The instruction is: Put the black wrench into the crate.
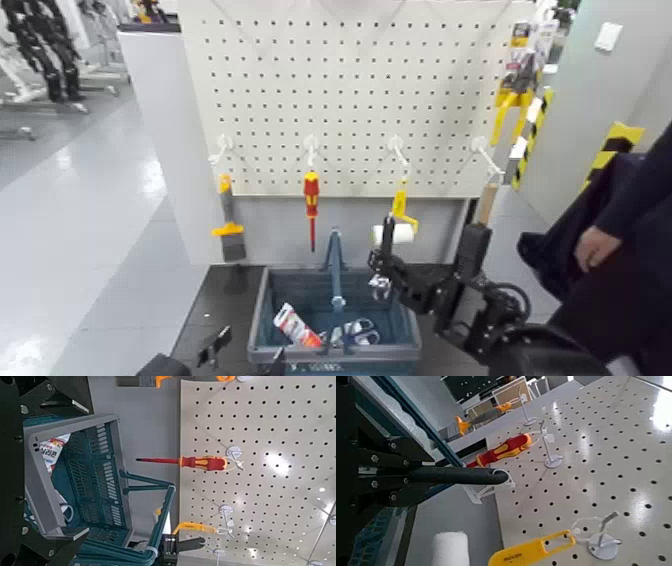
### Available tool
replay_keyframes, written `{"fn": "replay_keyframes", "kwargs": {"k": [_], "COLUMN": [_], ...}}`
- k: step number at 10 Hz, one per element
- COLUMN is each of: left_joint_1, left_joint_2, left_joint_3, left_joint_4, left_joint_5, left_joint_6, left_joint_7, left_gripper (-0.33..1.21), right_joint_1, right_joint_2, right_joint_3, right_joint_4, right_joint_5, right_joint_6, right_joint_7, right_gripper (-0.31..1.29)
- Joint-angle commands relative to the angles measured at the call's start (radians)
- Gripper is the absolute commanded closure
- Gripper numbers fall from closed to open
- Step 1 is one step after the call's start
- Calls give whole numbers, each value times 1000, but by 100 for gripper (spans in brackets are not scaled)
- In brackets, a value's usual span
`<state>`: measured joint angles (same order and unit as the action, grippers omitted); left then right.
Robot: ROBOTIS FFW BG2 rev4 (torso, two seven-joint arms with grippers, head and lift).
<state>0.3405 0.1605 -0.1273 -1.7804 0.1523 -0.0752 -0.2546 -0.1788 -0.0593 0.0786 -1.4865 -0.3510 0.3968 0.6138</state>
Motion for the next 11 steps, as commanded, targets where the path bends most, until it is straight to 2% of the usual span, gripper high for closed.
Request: {"fn": "replay_keyframes", "kwargs": {"k": [1,5,6,8,11], "left_joint_1": [0,-2,-2,-2,-2], "left_joint_2": [2,2,2,2,2], "left_joint_3": [0,-2,-3,-5,-6], "left_joint_4": [1,-1,-1,1,-1], "left_joint_5": [1,0,1,0,0], "left_joint_6": [0,0,2,2,2], "left_joint_7": [0,0,0,0,0], "left_gripper": [24,24,24,24,24], "right_joint_1": [2,4,2,1,-1], "right_joint_2": [-5,-7,-7,-8,-8], "right_joint_3": [12,20,18,15,10], "right_joint_4": [40,84,84,86,81], "right_joint_5": [10,14,10,-13,-13], "right_joint_6": [13,25,53,80,73], "right_joint_7": [6,15,15,11,21], "right_gripper": [111,111,107,-2,-3]}}
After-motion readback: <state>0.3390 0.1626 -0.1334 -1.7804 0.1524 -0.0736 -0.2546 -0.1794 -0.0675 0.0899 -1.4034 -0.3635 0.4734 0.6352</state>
